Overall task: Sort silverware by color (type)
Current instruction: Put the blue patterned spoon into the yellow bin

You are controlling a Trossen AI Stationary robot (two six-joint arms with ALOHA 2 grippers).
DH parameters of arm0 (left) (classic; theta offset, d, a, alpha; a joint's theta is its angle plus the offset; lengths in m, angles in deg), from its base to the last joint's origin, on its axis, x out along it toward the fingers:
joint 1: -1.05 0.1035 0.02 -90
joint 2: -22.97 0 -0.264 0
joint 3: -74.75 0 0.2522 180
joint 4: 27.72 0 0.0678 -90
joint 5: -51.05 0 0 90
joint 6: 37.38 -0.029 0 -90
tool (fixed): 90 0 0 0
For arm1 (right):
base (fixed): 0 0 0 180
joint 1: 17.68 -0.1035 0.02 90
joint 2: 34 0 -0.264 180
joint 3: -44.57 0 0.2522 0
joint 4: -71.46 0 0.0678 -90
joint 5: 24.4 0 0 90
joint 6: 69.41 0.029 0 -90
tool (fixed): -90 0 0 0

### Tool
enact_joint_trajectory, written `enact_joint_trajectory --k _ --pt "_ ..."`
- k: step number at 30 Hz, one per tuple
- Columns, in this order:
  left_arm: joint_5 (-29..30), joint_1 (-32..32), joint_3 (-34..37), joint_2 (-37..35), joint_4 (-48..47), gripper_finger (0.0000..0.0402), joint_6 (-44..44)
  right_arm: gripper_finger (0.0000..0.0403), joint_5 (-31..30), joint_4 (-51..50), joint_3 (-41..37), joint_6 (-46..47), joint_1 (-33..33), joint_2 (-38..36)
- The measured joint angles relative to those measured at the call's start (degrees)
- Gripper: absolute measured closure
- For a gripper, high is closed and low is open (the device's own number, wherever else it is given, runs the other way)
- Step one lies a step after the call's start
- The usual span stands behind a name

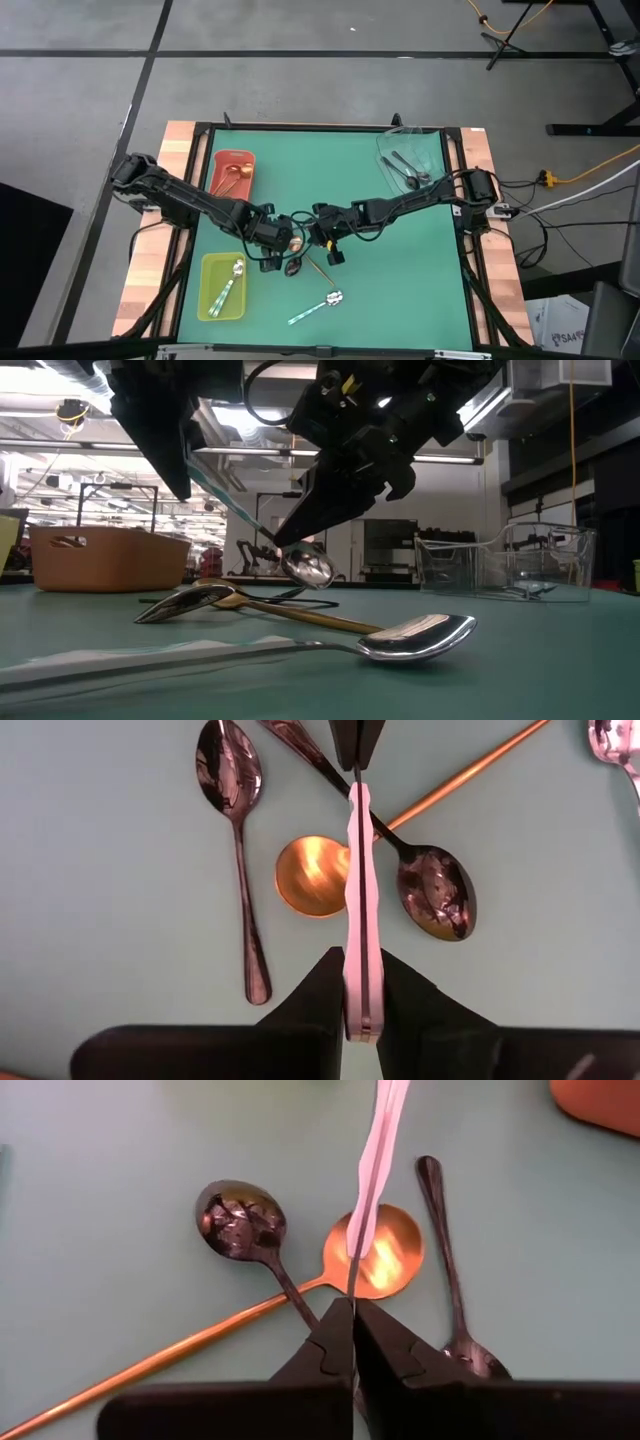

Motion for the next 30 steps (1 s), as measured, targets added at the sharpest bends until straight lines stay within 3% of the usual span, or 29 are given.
enact_joint_trajectory --k 5,12,17,23,30 --pt "-0.53 0.07 0.00 0.00 -0.03 0.0376 0.03 0.0392 -1.07 -0.02 0.00 0.00 0.00 0.00" --pt "-3.21 -0.17 0.00 -0.22 -0.09 0.0376 0.71 0.0324 -1.14 -0.03 0.00 0.07 0.00 -0.09" --pt "-6.34 -1.71 0.00 -1.92 -1.44 0.0376 4.10 0.0307 -1.73 -3.37 -0.04 0.43 -0.02 -3.66" --pt "-8.99 -6.05 0.00 -6.15 -2.75 0.0376 14.99 0.0306 -6.16 -7.04 -0.02 -1.75 0.00 -8.93" --pt "-13.36 -14.54 -0.02 -13.30 -2.98 0.0376 36.65 0.0306 -10.28 -7.00 -0.02 -3.63 0.00 -9.97"
